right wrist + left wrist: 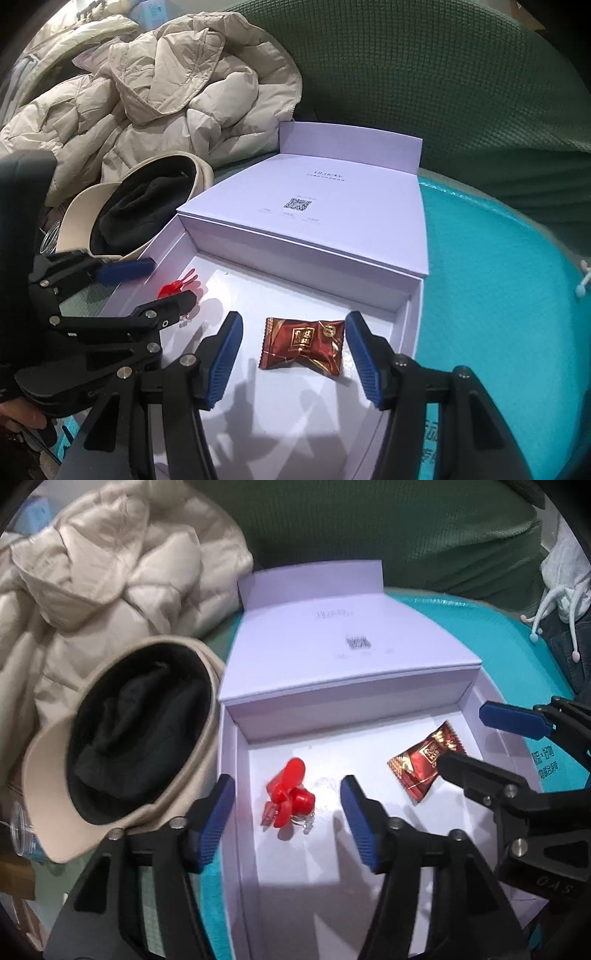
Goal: Organize objects
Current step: 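Withdraw both grippers from the box back toward the candy pile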
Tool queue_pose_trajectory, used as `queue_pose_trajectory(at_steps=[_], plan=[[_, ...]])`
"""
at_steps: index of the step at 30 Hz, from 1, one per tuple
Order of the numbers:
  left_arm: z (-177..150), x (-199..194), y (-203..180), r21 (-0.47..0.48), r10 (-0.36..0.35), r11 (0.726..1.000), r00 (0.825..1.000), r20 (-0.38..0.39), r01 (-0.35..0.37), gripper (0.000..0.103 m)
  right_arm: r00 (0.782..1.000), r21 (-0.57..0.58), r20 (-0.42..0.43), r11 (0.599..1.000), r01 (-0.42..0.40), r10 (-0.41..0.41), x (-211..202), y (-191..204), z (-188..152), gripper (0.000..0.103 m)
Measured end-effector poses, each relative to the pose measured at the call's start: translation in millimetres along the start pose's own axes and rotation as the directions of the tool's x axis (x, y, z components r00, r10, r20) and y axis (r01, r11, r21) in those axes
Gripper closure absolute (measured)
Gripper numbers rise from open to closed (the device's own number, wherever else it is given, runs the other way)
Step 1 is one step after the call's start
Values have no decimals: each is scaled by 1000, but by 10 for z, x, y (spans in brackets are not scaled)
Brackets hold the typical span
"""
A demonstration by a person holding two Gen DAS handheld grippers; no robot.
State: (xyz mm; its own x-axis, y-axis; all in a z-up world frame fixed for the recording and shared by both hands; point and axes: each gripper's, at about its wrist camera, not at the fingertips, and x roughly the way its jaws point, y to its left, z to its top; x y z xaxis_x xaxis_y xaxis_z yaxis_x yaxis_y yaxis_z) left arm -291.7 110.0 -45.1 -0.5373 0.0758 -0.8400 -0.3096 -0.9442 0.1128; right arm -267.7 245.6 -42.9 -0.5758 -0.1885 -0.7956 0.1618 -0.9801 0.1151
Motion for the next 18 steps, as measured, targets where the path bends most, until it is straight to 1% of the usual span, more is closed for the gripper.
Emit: queue_pose_trajectory(at_steps=[2, 11, 13, 18], plan=[[6, -91, 14, -5, -4, 1000, 1000, 14, 4, 41, 1000, 1, 11, 1000, 1, -1, -75, 5, -10, 41], [51, -508, 92, -47, -2, 999, 998, 60, 5, 39, 997, 2, 71, 1000, 14, -14, -503, 66, 1, 34], [57, -586, 87, -49, 8, 999, 998, 64, -4, 38, 996, -2, 84, 1000, 19, -18, -598, 91, 4, 33], [55, -840, 84, -55, 22, 998, 996, 92, -17, 38, 993, 3, 114, 999, 38, -38, -843, 142, 13, 33]])
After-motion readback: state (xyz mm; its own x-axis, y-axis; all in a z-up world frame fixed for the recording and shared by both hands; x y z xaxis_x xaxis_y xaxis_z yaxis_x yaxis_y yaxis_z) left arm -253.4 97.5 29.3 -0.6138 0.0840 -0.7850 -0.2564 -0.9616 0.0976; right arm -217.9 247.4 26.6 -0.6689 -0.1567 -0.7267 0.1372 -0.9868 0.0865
